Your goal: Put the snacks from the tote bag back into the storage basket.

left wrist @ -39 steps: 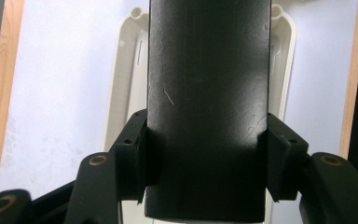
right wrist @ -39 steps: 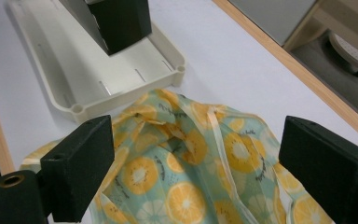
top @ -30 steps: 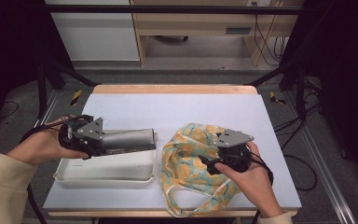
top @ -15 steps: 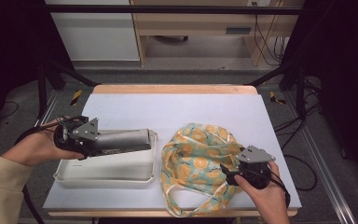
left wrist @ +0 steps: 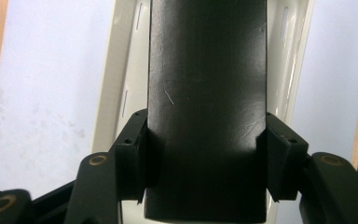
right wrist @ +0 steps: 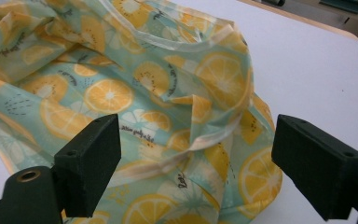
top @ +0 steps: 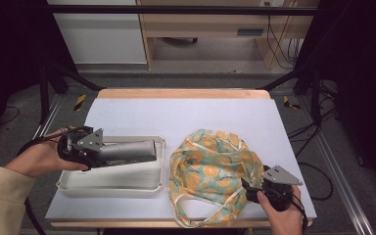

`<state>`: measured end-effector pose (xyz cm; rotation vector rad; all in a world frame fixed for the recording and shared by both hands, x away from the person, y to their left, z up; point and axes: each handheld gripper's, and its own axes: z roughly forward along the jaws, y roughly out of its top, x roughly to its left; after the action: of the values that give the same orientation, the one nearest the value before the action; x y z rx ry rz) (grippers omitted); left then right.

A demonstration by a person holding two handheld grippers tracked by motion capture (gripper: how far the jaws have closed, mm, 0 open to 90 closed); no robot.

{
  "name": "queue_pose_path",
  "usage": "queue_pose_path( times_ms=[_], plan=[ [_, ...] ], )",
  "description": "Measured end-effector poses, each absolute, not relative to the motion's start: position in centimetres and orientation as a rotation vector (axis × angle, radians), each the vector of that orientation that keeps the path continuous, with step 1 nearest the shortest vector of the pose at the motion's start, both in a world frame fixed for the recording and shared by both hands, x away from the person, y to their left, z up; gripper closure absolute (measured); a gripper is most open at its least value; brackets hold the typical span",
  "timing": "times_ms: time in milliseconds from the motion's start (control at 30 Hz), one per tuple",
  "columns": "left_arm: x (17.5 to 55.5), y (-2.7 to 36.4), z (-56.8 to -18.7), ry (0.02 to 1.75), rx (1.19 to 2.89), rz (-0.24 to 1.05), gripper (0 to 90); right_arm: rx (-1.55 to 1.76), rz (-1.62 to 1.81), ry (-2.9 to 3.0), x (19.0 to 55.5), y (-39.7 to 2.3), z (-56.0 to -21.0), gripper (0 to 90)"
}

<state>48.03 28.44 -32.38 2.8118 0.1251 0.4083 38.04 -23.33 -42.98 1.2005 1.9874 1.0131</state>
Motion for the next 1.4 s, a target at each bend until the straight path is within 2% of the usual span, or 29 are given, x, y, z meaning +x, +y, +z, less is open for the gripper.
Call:
queue_pose_path(
  times_ms=[567, 1400],
  plan=[
    [48.2, 29.7, -35.3, 0.12, 2.824, 0.387, 43.4, 1.282, 0.991, 1.972, 37.7, -24.0, -44.5, 9.3],
    [48.4, 29.0, -38.4, 0.022, 2.833, 0.309, 43.4, 1.302, 0.992, 1.983, 37.8, -24.0, -44.7, 8.3]
  ],
)
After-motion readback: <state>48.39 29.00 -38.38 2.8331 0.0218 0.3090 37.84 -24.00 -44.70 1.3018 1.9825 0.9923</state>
